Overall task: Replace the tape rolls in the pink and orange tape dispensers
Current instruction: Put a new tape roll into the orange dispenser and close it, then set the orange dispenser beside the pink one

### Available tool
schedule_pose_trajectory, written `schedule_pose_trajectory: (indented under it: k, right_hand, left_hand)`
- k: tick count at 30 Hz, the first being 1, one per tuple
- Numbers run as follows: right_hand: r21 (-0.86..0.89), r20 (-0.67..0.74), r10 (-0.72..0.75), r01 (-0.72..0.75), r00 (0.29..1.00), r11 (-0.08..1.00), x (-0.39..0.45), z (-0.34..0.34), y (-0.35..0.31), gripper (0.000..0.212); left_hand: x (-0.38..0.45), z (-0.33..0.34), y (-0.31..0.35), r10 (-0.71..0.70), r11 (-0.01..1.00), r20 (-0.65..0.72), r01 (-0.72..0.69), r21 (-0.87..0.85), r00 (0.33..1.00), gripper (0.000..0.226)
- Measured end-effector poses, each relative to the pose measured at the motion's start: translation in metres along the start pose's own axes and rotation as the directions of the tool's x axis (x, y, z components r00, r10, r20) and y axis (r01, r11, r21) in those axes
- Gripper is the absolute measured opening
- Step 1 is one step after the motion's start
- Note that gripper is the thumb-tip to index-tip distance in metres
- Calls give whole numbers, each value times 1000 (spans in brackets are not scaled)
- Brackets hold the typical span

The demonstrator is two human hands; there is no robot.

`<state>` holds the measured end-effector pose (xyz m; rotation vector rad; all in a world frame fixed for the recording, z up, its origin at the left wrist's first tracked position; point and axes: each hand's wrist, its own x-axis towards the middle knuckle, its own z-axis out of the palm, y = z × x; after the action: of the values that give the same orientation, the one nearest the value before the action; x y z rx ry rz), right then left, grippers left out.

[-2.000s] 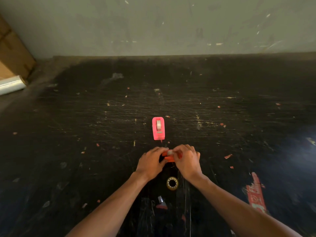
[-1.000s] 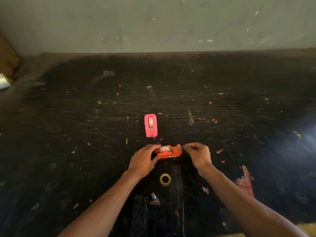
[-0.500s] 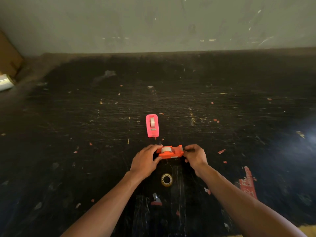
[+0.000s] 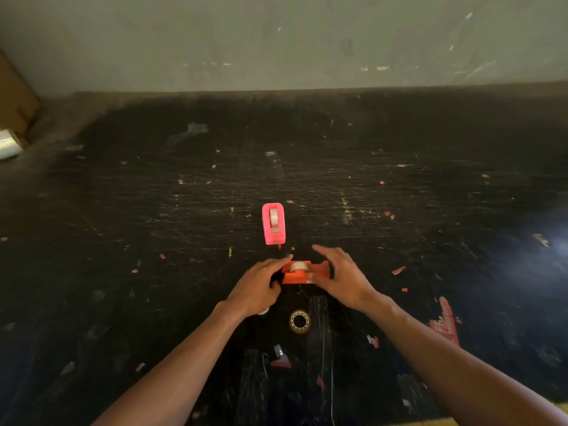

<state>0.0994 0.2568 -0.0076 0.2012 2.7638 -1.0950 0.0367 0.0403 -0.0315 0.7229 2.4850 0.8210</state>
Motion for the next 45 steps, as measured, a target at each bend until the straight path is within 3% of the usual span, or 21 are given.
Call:
schedule_pose_trajectory:
  k: [2, 4, 7, 10, 13, 16, 20, 35, 40, 45]
  right_hand:
    - [-222, 100, -88, 108, 991, 969, 3, 3, -3, 78]
    - [-368, 134, -107, 150, 985, 918, 6, 7, -6, 78]
    - [-453, 124, -114, 158, 986, 877, 11, 11, -7, 66]
    - [-276, 49, -81, 92, 995, 957, 14, 9, -4, 56]
    - [-46, -137, 24, -30, 990, 999, 19, 5, 2, 49]
    - [117, -290, 206, -179, 935, 977, 37, 0, 5, 40]
    - [274, -304, 440, -365, 845, 890, 76, 0, -4, 46]
    - [103, -266, 520, -513, 811, 852, 136, 5, -25, 68]
    - [160, -232, 497, -472, 836, 867, 128, 1, -20, 82]
    - [211, -274, 334, -282, 902, 936, 76, 3, -5, 64]
  left_hand:
    - [-3, -5, -4, -11, 995, -17, 9, -101, 1000, 78]
    - [-7, -8, -10, -74, 984, -122, 52, -173, 990, 73]
    - [-12, -10, -29, -189, 981, -331, 162, -108, 924, 63]
    - [-23, -7, -54, -235, 959, -421, 279, 47, 876, 59]
    - [-30, 4, -68, -221, 931, -408, 316, 182, 886, 53]
    - [-27, 8, -66, -226, 914, -412, 338, 223, 883, 52]
    - [-26, 7, -64, -229, 903, -413, 351, 247, 881, 52]
    - [-27, 6, -62, -231, 906, -414, 350, 237, 880, 52]
    - [-28, 3, -63, -218, 938, -413, 307, 162, 884, 50]
    - [-40, -4, -64, -223, 975, -365, 207, -83, 904, 47]
